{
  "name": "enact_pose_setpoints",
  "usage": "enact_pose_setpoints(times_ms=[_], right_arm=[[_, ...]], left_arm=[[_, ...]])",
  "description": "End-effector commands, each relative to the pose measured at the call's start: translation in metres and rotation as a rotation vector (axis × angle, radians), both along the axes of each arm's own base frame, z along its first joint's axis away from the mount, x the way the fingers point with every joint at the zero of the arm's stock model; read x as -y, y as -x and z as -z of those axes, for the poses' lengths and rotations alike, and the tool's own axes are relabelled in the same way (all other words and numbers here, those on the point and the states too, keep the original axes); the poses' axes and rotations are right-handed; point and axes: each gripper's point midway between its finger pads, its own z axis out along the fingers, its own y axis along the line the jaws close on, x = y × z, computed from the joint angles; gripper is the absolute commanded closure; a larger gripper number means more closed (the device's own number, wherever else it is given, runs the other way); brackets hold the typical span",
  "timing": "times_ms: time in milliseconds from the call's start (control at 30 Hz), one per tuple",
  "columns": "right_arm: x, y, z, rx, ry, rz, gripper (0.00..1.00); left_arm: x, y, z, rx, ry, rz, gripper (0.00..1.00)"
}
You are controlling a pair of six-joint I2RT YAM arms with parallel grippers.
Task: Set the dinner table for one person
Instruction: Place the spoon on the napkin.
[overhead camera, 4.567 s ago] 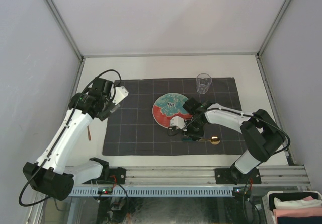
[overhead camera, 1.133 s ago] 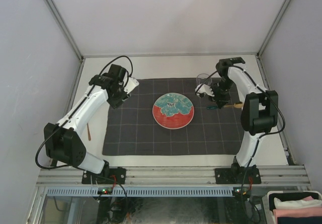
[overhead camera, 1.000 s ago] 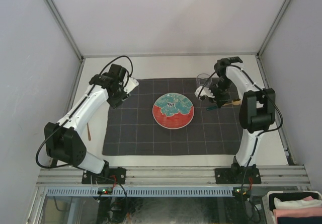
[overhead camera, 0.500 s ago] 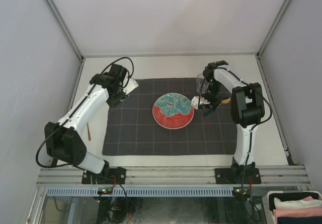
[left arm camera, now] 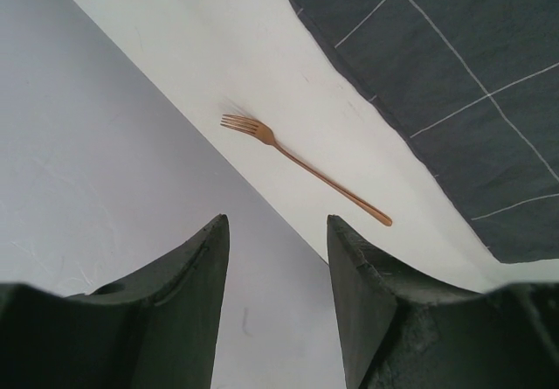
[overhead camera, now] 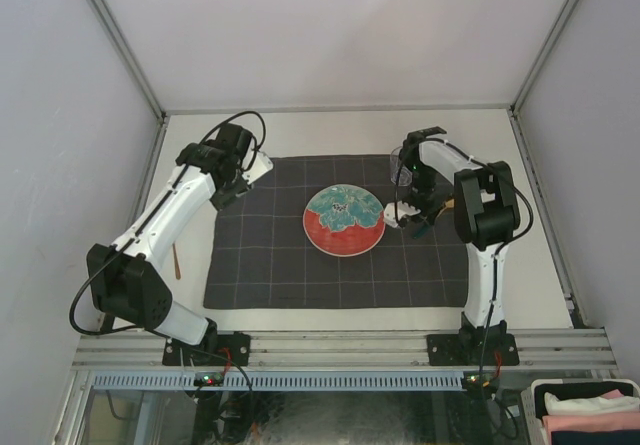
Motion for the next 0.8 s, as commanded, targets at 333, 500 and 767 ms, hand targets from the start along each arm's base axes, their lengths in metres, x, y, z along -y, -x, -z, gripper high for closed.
enact_pose_setpoints(times_ms=[333,500,767], right_arm=[[-0.031,-0.018,0.01,-0.041,-0.132,-0.398,0.86],[-0.048,-0.015,0.011,-0.023,-0.168,-0.337,0.59],[-0.047,-0.013,-0.006,0.018,-0.192,-0.272,0.32]], left_arm=[[-0.002,-0.005,-0.025,0.073,-0.03,0.016,0.48],[-0.002,-0.002,-0.023,0.069,-0.023,0.019,0.48],[0.0,-0.001,-0.026,0.07,-0.022,0.04,0.48]])
